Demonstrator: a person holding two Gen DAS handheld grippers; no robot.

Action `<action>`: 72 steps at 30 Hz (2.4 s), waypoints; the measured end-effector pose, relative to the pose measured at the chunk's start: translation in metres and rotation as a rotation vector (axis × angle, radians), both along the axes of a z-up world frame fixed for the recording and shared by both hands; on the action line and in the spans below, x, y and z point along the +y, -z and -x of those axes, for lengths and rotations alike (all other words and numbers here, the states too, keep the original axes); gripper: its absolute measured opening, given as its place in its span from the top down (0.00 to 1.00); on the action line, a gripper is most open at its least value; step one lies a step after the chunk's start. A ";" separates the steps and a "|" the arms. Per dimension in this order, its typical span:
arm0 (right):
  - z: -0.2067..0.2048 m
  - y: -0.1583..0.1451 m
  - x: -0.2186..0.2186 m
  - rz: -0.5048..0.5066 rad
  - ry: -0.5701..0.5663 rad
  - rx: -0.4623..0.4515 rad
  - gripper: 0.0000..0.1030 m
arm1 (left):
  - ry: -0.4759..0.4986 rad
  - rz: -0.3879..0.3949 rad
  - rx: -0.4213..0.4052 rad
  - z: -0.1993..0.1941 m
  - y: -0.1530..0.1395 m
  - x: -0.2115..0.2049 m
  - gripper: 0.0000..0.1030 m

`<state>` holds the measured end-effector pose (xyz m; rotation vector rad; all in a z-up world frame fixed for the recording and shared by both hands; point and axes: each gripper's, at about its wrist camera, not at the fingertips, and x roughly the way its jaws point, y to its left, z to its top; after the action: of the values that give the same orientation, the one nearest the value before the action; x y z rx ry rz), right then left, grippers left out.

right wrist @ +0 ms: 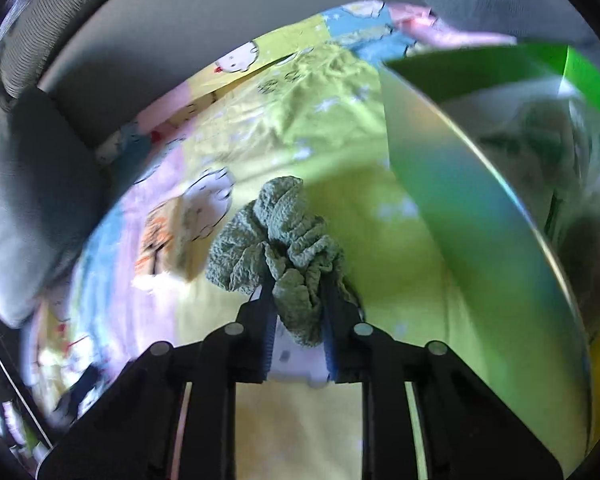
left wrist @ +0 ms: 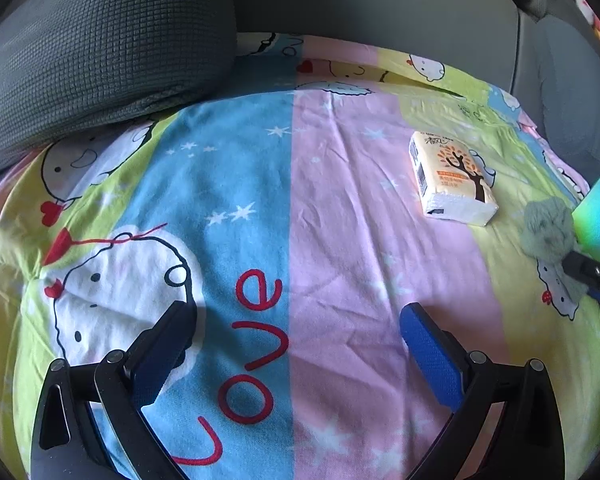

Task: Organize objects
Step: 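Move the right tool to the grey-green knitted cloth and close on it, then hold the knitted cloth in the right tool above the blanket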

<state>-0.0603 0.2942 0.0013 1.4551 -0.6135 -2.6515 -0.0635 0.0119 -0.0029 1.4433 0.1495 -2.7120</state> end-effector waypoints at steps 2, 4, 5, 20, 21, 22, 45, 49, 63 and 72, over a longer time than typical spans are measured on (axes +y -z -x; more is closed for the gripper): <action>-0.012 0.000 -0.004 0.025 -0.044 0.000 0.82 | 0.000 -0.002 0.000 0.000 0.000 0.000 0.01; -0.020 -0.001 -0.008 0.037 -0.041 -0.039 0.82 | 0.000 -0.002 0.000 0.000 0.000 0.000 0.01; -0.021 -0.002 -0.011 0.043 -0.033 -0.050 0.82 | 0.000 -0.002 0.001 0.000 0.000 0.000 0.01; -0.023 0.002 -0.038 0.013 -0.063 -0.099 0.80 | -0.001 -0.004 0.000 0.000 0.000 0.000 0.00; -0.024 0.003 -0.037 0.016 -0.063 -0.099 0.80 | -0.001 -0.003 0.000 0.000 0.000 0.000 0.00; -0.025 0.002 -0.037 0.017 -0.065 -0.098 0.80 | -0.001 -0.003 0.000 0.000 0.000 0.000 0.00; -0.025 0.000 -0.040 -0.025 -0.078 -0.093 0.80 | -0.001 -0.004 0.000 0.000 0.000 0.000 0.01; -0.025 0.001 -0.041 -0.027 -0.080 -0.093 0.80 | -0.001 -0.004 0.000 0.000 0.000 0.000 0.01; -0.025 0.000 -0.041 -0.030 -0.079 -0.094 0.80 | -0.001 -0.004 0.000 0.000 0.000 0.000 0.00; -0.025 0.001 -0.040 -0.029 -0.080 -0.093 0.81 | -0.001 -0.004 0.000 0.000 0.000 0.000 0.01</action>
<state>-0.0350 0.2537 0.0006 1.5828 -0.5140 -2.5561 -0.0637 0.0119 -0.0032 1.4437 0.1552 -2.7124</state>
